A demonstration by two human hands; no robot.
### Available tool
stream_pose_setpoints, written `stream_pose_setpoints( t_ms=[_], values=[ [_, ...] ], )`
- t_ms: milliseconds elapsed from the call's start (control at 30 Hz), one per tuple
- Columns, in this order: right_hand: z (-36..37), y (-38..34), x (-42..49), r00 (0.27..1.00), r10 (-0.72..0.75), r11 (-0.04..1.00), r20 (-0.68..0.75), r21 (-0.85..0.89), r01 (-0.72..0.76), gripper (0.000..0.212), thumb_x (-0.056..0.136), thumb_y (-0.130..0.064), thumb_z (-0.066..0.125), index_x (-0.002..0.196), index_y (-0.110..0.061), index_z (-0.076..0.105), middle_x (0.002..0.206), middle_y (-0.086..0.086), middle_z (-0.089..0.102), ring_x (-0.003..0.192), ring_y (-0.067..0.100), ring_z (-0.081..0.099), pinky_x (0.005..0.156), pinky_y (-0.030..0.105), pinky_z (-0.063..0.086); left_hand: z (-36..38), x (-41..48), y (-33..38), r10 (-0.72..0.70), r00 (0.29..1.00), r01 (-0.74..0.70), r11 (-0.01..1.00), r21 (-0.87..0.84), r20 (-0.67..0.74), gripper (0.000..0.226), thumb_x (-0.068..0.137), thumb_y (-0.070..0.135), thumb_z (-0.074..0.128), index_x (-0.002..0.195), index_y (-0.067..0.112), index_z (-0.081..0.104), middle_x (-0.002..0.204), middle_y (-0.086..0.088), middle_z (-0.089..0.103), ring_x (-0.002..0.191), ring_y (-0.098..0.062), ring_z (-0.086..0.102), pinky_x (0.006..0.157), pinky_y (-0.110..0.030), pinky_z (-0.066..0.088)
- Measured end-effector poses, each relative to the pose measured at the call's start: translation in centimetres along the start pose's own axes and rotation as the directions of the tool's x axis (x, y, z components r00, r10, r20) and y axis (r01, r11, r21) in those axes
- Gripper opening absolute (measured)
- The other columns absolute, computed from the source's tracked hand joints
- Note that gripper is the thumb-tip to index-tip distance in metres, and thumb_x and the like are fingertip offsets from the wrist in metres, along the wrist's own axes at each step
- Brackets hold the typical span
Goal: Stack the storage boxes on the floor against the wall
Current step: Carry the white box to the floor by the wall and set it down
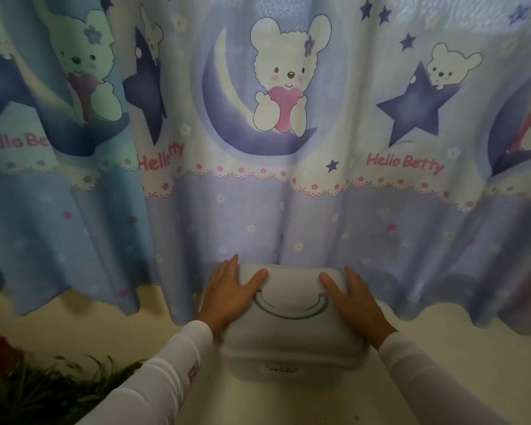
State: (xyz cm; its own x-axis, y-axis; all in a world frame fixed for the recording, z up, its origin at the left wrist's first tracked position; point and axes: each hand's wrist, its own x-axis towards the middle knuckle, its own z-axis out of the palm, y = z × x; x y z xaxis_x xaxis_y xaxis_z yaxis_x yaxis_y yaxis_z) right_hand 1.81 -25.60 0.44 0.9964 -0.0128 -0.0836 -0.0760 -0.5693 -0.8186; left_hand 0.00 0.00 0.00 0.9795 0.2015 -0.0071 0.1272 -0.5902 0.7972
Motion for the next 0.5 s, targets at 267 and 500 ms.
stream_pose_setpoints(
  t_ms=[267, 500],
  values=[
    [0.46, 0.71, 0.02, 1.000, 0.024, 0.997, 0.015, 0.079, -0.025, 0.108, 0.066, -0.080, 0.050, 0.153, -0.026, 0.016, 0.158, 0.005, 0.023, 0.139, 0.031, 0.032, 0.112, 0.050, 0.030, 0.42, -0.28, -0.32, -0.070, 0.997, 0.069, 0.997, 0.024, 0.029, 0.100, 0.075, 0.084, 0.044, 0.155, 0.032, 0.016, 0.163, -0.002, 0.020, 0.147, -0.030, 0.022, 0.116, -0.048, 0.020],
    [0.48, 1.01, 0.23, 0.998, 0.047, 0.997, 0.032, 0.064, -0.049, 0.116, 0.058, -0.087, 0.050, 0.154, -0.030, 0.017, 0.157, 0.004, 0.027, 0.136, 0.032, 0.036, 0.109, 0.051, 0.035, 0.43, -0.69, -0.32, -0.114, 0.992, 0.103, 0.983, 0.155, 0.063, 0.097, 0.079, 0.079, 0.045, 0.155, 0.034, 0.007, 0.165, -0.006, 0.012, 0.144, -0.037, 0.028, 0.112, -0.048, 0.028]
  ],
)
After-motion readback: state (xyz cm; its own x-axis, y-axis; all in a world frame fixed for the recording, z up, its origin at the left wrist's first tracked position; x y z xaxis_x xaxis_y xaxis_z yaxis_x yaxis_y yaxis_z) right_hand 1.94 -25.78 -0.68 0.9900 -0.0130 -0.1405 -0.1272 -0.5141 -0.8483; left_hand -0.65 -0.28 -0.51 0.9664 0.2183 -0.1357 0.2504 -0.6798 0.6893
